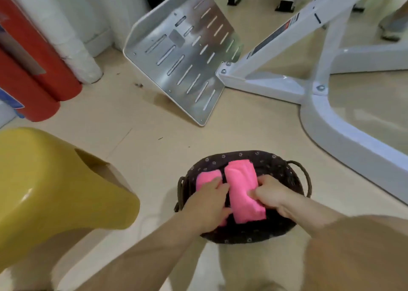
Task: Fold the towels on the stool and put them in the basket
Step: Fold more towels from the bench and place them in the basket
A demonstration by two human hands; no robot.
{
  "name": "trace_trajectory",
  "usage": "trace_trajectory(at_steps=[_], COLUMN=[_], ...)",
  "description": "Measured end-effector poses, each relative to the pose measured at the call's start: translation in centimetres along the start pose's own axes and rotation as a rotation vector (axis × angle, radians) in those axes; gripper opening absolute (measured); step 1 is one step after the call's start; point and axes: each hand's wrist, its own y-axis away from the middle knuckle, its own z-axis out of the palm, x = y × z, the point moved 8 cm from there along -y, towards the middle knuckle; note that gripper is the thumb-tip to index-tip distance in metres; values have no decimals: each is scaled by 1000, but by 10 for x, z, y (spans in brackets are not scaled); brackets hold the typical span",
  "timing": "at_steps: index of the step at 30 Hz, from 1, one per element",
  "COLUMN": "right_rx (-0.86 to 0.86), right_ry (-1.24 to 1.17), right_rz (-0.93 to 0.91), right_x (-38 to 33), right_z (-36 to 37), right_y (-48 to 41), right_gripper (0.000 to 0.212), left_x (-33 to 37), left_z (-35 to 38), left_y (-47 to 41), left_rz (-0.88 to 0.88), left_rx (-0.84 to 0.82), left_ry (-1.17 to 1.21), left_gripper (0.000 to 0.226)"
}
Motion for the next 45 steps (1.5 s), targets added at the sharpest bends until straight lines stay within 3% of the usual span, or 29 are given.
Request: trace_trajectory(at_steps=[6,12,16,19,21,24,29,32,35,38,40,42,45], right_rx=[60,104,207,291,176,-94,-170,-174,-302,-397,-329,-228,-108], right_ry=[89,388,556,653,735,902,1120,1100,979,847,869,911,985], right_rz=[-27,-77,-172,-392,-543,-526,-491,-480,-392,-342,-388,-422,-443], right_x=[12,12,5,-12,-18,-4,10,13,3,-13,-14,-7,-1], right_z=[24,23,20,16,24,38,42,47,46,36,38,46,49], right_y=[-27,-33,-30,-19,-16,-23,-30,-30,-27,-28,-34,-35,-30], right_gripper=[20,16,41,74,89,103,123,126,136,119,112,112,114], left_x=[-11,-8,-3,-7,-11,-11,-12,-15,-13,-14,-14,-14,-14], left_z=[24,40,33,31,36,42,55,57,60,55,44,42,49], left_y=[-16,-20,-30,-35,-37,-40,-45,-49,-47,-50,-52,-53,-47], left_rz=[-68,-63,-53,-53,-72,-102,-80,-78,-91,-99,-100,-70,-55], left_rx=[-30,4,103,94,24,-48,-80,-87,-159,-351,-445,-410,-226], left_ry=[-55,-202,-233,-233,-219,-186,-311,-333,-312,-207,-108,-131,-215], left_gripper=[76,96,83,80,97,121,129,127,131,136,133,121,108])
